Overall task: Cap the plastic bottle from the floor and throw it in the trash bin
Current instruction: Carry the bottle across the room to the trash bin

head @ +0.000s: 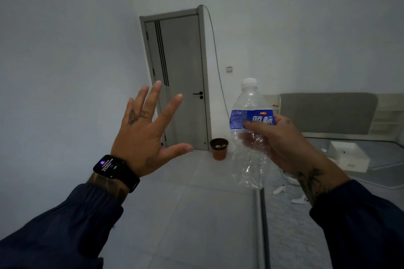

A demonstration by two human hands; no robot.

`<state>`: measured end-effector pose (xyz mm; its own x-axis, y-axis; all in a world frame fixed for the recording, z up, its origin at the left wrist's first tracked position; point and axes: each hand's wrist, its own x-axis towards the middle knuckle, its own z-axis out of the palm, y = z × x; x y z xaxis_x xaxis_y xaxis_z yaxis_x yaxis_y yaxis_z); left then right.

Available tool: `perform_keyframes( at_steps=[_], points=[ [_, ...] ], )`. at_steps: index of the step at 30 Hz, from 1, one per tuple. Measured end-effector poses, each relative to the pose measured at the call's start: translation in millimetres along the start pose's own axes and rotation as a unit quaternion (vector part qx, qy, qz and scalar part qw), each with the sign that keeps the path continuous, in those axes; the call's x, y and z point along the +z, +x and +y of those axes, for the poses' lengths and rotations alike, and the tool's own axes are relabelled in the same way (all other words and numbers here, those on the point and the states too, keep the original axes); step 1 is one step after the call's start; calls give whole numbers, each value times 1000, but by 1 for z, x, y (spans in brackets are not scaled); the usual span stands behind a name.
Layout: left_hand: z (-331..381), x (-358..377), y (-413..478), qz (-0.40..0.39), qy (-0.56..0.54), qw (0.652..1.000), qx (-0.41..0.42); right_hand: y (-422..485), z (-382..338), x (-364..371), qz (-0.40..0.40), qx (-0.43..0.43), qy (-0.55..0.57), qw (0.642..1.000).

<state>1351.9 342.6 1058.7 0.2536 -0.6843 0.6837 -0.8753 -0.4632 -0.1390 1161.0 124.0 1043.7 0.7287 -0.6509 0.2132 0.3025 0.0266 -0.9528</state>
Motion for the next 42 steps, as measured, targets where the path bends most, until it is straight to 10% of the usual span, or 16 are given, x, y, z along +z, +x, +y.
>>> perform_keyframes(
  at_steps=[42],
  points=[
    [-314,554,510,28,-139,989,45,730,151,9,108,-32,-17,993]
  ],
)
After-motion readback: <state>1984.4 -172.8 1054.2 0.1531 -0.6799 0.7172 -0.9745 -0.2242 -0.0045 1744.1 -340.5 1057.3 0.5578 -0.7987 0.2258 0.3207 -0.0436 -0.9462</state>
